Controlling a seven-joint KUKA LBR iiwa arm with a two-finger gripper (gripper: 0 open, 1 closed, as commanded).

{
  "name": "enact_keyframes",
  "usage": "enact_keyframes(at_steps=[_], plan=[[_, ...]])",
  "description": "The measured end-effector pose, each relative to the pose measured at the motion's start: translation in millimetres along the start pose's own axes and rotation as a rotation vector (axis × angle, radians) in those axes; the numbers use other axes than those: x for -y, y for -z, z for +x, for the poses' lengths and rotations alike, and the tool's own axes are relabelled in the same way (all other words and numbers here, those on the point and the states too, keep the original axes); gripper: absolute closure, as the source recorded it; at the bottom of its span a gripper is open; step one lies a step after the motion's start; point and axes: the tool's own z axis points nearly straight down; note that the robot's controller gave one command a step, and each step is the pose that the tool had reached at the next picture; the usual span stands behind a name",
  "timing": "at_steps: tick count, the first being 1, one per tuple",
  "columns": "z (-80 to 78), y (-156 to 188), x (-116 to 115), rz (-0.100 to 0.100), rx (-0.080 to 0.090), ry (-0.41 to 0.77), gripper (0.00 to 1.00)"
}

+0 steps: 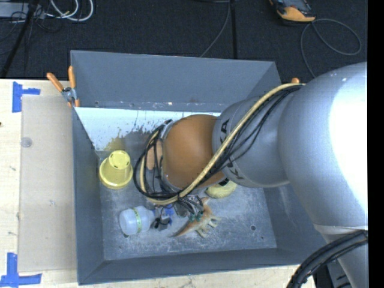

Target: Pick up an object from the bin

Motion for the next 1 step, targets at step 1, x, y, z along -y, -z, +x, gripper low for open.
enact_keyframes(at_steps=[1], plan=[[-1.8,43.0,-5.5,0.0,-0.001,0.017,1.0]])
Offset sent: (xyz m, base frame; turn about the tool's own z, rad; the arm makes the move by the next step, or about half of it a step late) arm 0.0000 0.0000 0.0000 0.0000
